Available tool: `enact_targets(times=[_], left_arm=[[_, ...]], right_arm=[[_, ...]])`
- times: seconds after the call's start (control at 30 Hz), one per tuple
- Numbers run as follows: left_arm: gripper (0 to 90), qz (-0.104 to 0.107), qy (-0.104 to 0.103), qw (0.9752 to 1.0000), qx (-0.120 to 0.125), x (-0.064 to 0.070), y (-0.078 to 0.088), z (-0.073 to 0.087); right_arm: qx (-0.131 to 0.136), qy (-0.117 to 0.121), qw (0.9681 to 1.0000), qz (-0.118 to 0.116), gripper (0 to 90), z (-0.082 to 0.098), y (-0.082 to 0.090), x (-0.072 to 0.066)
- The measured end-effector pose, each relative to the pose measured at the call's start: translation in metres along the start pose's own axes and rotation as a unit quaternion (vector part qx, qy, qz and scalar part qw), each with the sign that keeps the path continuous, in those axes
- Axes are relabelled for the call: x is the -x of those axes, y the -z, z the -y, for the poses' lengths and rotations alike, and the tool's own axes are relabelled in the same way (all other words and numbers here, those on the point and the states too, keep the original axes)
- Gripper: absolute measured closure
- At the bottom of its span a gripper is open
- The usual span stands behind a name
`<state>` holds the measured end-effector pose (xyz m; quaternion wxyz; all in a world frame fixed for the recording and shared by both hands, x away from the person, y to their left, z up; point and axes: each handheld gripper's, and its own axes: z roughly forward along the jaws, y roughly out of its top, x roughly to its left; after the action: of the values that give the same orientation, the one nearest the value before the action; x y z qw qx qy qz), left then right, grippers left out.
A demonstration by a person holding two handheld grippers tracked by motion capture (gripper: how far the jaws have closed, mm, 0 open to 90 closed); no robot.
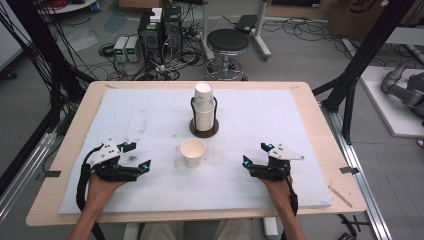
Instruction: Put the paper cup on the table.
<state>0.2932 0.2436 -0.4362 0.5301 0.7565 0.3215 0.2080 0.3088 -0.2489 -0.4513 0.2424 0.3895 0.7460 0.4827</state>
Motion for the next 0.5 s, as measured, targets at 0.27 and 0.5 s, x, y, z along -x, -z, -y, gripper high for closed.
enact_targets(times=[0.27, 0.5], left_arm=[[14.6, -0.017, 0.008, 0.9997, 0.015, -0.0019, 0.0012, 0.0070], [14.7, -0.021, 0.002, 0.9996, 0.016, -0.0028, -0.0009, 0.0099]], right_arm=[[-0.004, 0.001, 1.0000, 0.001, 15.7, -0.0004, -0.0005, -0.0005], [-0.004, 0.002, 1.0000, 0.003, 15.7, -0.0004, -0.0007, -0.0006]])
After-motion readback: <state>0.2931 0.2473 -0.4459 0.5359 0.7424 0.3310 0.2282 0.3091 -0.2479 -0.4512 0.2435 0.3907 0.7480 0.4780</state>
